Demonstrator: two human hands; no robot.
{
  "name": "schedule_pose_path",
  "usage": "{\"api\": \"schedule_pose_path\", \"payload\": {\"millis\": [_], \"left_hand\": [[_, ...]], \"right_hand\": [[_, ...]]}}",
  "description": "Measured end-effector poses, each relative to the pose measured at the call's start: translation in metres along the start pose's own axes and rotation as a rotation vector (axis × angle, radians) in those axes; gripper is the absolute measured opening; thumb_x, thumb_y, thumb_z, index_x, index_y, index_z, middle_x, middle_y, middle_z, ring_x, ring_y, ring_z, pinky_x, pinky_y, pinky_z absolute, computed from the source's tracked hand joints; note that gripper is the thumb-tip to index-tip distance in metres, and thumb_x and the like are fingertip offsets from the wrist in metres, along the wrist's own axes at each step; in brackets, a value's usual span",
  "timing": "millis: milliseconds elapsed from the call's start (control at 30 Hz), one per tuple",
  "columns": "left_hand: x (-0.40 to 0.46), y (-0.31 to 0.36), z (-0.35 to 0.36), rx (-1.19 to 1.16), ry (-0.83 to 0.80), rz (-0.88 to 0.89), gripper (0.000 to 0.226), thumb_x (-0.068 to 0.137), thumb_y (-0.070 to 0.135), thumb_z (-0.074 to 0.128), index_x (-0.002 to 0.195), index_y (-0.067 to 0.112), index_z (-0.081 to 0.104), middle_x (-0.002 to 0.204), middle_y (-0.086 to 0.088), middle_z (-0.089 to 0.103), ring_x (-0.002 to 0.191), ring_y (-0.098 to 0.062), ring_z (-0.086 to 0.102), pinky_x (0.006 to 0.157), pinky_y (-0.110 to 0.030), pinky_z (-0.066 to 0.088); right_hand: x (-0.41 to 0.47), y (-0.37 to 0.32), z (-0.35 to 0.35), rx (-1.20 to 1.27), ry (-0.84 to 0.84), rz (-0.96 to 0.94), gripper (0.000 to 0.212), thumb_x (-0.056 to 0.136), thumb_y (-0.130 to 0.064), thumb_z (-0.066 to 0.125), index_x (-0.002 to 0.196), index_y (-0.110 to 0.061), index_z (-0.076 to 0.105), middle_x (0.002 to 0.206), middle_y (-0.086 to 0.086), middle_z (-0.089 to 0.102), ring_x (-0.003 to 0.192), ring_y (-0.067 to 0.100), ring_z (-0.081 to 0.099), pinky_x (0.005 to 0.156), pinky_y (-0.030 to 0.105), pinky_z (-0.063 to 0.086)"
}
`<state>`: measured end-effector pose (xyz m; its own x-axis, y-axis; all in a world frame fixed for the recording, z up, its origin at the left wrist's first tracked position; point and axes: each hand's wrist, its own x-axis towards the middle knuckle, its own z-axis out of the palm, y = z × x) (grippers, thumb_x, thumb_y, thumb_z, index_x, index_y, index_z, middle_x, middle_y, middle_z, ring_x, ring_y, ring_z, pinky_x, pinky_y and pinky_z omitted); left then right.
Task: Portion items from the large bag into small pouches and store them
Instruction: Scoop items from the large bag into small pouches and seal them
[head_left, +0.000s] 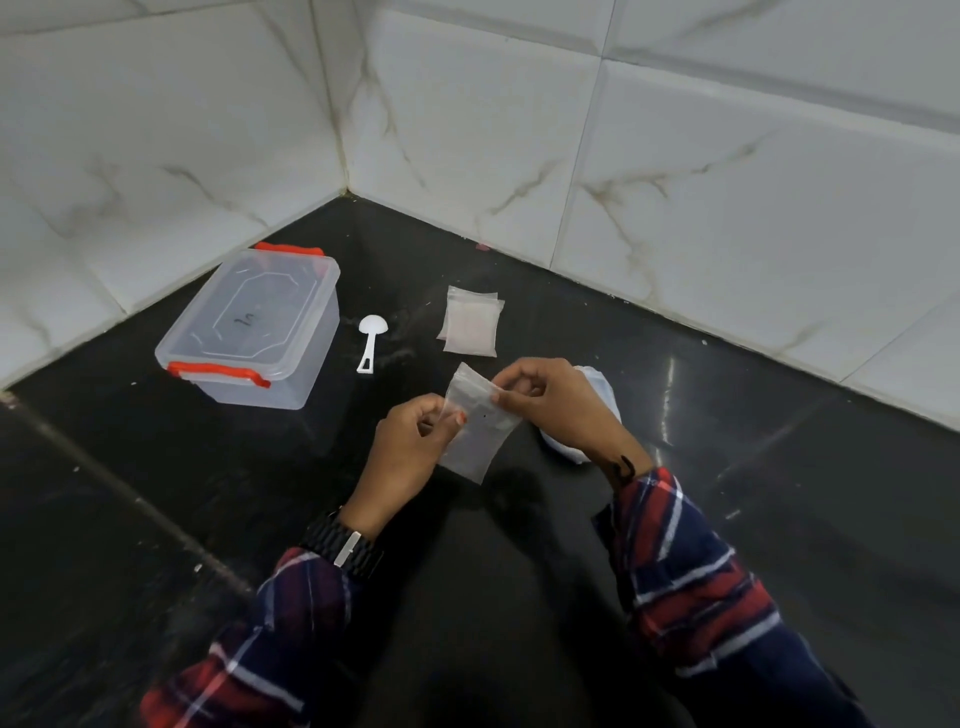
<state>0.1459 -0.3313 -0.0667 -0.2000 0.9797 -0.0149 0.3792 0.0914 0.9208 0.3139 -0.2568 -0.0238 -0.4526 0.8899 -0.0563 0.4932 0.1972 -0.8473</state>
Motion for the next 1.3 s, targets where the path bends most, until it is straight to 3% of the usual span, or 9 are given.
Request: {"api": "schedule_pose_path", "payload": {"millis": [133, 300, 433, 600, 733, 867, 1033, 1300], "left_hand": [[-0.008, 0.001, -0.002, 0.034, 0.014, -0.023, 0.012, 0.091, 0.027, 0.061, 0.093, 0.016, 0.065, 0.087, 0.001, 0.067, 0.083, -0.01, 0.063, 0.067, -0.012, 0.046], [-0.021, 0.002, -0.003, 0.111, 0.212, -0.002, 0.027, 0.086, 0.026, 0.066, 0.111, 0.026, 0.057, 0.105, 0.007, 0.055, 0.097, -0.008, 0.055, 0.085, -0.024, 0.046], [-0.033, 0.013, -0.005, 0.021, 0.302, 0.074, 0.009, 0.089, 0.02, 0.064, 0.097, 0.023, 0.062, 0.096, 0.008, 0.059, 0.086, -0.003, 0.056, 0.07, -0.008, 0.044], [-0.034, 0.012, -0.003, -0.077, 0.372, 0.003, 0.01, 0.09, 0.021, 0.064, 0.099, 0.023, 0.066, 0.107, 0.005, 0.052, 0.092, -0.008, 0.059, 0.074, -0.007, 0.047], [-0.029, 0.011, -0.001, -0.383, 0.275, -0.105, 0.011, 0.092, 0.017, 0.061, 0.098, 0.011, 0.067, 0.094, -0.008, 0.07, 0.089, -0.022, 0.069, 0.078, -0.032, 0.058], [-0.028, 0.017, -0.001, -0.704, 0.223, -0.17, 0.023, 0.095, 0.015, 0.054, 0.106, -0.004, 0.062, 0.099, -0.016, 0.072, 0.095, -0.024, 0.07, 0.079, -0.027, 0.057], [-0.026, 0.014, -0.004, -0.774, 0.164, -0.202, 0.024, 0.096, 0.014, 0.053, 0.108, -0.005, 0.062, 0.103, -0.019, 0.071, 0.101, -0.029, 0.068, 0.091, -0.039, 0.054], [-0.025, 0.015, -0.008, -0.753, 0.131, -0.215, 0.021, 0.096, 0.011, 0.053, 0.105, -0.004, 0.064, 0.099, -0.018, 0.072, 0.096, -0.028, 0.07, 0.085, -0.037, 0.057]], "right_hand": [[-0.009, -0.004, 0.005, -0.017, -0.019, 0.022, 0.005, 0.088, -0.019, 0.067, 0.084, -0.018, 0.07, 0.071, -0.004, 0.069, 0.061, 0.0, 0.059, 0.062, 0.013, 0.047], [-0.019, -0.01, 0.019, 0.0, 0.067, -0.007, 0.016, 0.085, -0.01, 0.067, 0.07, -0.018, 0.064, 0.06, -0.007, 0.059, 0.049, -0.004, 0.049, 0.051, 0.007, 0.038], [-0.025, -0.013, 0.032, 0.032, 0.144, -0.018, 0.018, 0.083, -0.009, 0.067, 0.068, -0.019, 0.063, 0.057, -0.011, 0.057, 0.048, -0.004, 0.05, 0.048, 0.007, 0.037], [-0.029, -0.019, 0.048, 0.021, 0.236, -0.122, 0.013, 0.085, -0.01, 0.066, 0.078, -0.021, 0.063, 0.069, -0.01, 0.061, 0.063, 0.001, 0.055, 0.059, 0.012, 0.045], [-0.027, -0.024, 0.06, 0.08, 0.249, -0.15, 0.011, 0.084, -0.012, 0.068, 0.079, -0.021, 0.065, 0.07, -0.009, 0.065, 0.066, 0.002, 0.061, 0.063, 0.013, 0.049], [-0.023, -0.027, 0.064, 0.069, 0.211, -0.168, 0.007, 0.086, -0.016, 0.067, 0.083, -0.021, 0.069, 0.074, -0.011, 0.069, 0.073, 0.001, 0.065, 0.066, 0.011, 0.048], [-0.021, -0.026, 0.06, 0.048, 0.22, -0.15, 0.004, 0.085, -0.016, 0.069, 0.084, -0.019, 0.071, 0.074, -0.012, 0.068, 0.074, -0.001, 0.064, 0.066, 0.008, 0.046], [-0.021, -0.025, 0.061, 0.05, 0.227, -0.127, 0.002, 0.085, -0.014, 0.069, 0.085, -0.015, 0.07, 0.073, -0.008, 0.068, 0.069, 0.002, 0.064, 0.063, 0.012, 0.05]]}}
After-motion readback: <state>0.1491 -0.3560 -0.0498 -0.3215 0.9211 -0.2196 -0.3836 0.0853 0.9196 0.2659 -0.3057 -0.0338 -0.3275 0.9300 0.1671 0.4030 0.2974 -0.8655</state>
